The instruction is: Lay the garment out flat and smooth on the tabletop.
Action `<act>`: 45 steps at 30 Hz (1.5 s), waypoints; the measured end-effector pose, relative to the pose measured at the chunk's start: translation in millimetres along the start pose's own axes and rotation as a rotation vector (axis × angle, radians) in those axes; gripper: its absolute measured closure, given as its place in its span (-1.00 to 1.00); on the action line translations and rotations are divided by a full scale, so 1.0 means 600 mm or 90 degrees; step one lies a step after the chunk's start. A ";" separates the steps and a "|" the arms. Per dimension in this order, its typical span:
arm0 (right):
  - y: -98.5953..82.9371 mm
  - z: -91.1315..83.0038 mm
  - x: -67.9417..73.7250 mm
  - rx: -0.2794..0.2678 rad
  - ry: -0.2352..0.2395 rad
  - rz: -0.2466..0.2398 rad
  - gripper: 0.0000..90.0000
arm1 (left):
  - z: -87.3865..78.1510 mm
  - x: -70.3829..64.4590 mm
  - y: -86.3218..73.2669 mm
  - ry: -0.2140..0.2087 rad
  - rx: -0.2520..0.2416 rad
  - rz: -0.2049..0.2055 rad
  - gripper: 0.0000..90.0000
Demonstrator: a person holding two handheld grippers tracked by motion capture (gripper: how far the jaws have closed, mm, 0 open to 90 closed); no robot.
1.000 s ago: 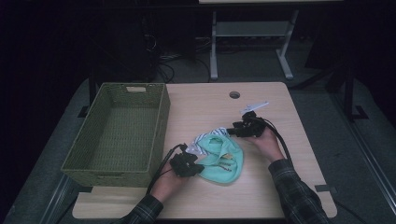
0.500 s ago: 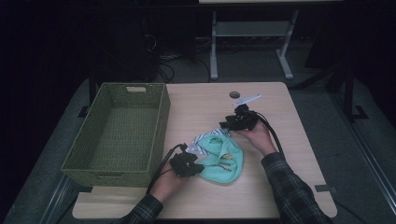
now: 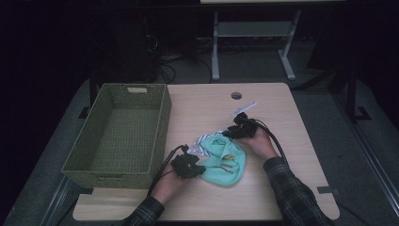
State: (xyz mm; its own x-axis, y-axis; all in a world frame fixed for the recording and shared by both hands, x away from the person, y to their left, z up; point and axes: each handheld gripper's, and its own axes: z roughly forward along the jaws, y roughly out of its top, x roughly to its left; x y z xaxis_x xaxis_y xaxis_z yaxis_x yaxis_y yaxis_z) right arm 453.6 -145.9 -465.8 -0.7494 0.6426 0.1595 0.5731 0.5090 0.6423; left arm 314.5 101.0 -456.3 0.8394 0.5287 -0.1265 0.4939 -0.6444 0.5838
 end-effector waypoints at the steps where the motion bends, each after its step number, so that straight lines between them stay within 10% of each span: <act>1: 0.000 0.000 0.001 0.002 0.001 0.001 0.46 | 0.000 0.000 0.000 0.000 0.000 0.000 0.97; 6: 0.003 -0.003 0.012 0.005 -0.013 -0.030 0.95 | 0.000 0.000 0.000 0.001 0.000 0.001 0.97; 26: -0.046 -0.068 -0.058 0.001 -0.174 0.051 0.97 | 0.000 -0.002 0.000 0.007 0.002 0.003 0.98; 45: -0.017 -0.123 -0.039 -0.087 -0.085 0.044 0.60 | -0.001 -0.001 0.001 0.008 0.010 0.010 0.98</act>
State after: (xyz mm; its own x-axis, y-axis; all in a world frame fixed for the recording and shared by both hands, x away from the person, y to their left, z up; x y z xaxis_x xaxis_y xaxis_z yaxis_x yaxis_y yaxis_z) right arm 440.9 -208.6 -420.8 -0.6540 0.7481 0.1121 0.5643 0.3838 0.7309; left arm 314.0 100.7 -455.3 0.8442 0.5253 -0.1067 0.4838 -0.6610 0.5736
